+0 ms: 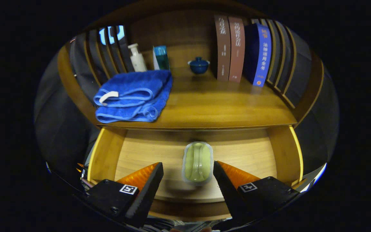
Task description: Pull open the drawer, take out the items inside it, and place them on the countertop above the cabinet.
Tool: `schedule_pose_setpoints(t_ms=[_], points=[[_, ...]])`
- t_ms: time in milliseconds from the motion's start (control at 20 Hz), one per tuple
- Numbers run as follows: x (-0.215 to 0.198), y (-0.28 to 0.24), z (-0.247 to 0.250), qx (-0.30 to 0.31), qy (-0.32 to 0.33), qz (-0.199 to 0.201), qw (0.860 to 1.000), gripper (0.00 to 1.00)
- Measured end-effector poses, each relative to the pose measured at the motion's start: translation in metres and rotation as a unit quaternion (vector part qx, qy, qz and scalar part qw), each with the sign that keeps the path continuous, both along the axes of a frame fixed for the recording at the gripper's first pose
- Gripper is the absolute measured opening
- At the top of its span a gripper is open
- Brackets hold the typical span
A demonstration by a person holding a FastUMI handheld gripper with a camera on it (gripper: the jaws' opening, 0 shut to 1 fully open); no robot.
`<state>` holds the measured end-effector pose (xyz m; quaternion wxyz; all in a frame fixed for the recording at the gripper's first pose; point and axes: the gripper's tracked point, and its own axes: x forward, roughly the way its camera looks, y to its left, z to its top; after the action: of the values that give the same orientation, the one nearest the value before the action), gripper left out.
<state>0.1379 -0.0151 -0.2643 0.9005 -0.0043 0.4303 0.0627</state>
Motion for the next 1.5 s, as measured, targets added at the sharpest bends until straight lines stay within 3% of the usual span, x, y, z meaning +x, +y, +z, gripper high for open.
schedule_pose_setpoints(t_ms=[150,250,350,450,550,650,700,950,1300,1500], points=[[0.020,-0.006,-0.028,-0.017,0.022,-0.018,0.999,0.98],[0.027,-0.012,-0.043,-0.039,0.040,-0.023,0.998,0.91],[0.029,-0.015,-0.056,-0.051,0.052,-0.026,0.997,0.74],[0.021,-0.021,-0.069,-0.064,0.077,-0.041,0.994,0.49],[0.019,-0.019,-0.074,-0.064,0.075,-0.021,0.995,0.24],[0.022,-0.019,-0.076,-0.063,0.067,-0.010,0.996,0.24],[0.015,-0.019,-0.067,-0.056,0.073,-0.014,0.996,0.14],[0.008,-0.014,-0.045,0.006,0.068,-0.033,0.997,0.14],[-0.019,-0.014,0.051,0.032,0.037,0.006,0.999,0.14],[0.012,-0.023,0.097,0.025,0.009,0.003,1.000,0.14]])
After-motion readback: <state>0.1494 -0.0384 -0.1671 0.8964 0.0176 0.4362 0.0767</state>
